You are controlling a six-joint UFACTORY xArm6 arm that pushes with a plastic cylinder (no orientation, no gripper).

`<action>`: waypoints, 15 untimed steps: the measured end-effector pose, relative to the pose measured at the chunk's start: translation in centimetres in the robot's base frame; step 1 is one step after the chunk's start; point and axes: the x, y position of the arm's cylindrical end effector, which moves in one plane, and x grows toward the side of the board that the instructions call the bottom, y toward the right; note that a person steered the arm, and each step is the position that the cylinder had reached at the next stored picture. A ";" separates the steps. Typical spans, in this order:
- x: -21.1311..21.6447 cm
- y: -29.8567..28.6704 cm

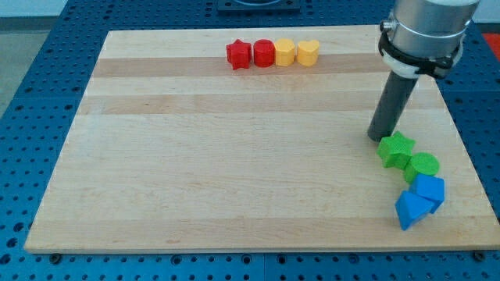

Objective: Put the heart on the left side of triangle

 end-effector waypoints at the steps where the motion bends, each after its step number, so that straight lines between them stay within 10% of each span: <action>1: -4.2 -2.0; 5: -22.0 -6.0; 11: -10.5 -9.7; 15: -13.9 -2.2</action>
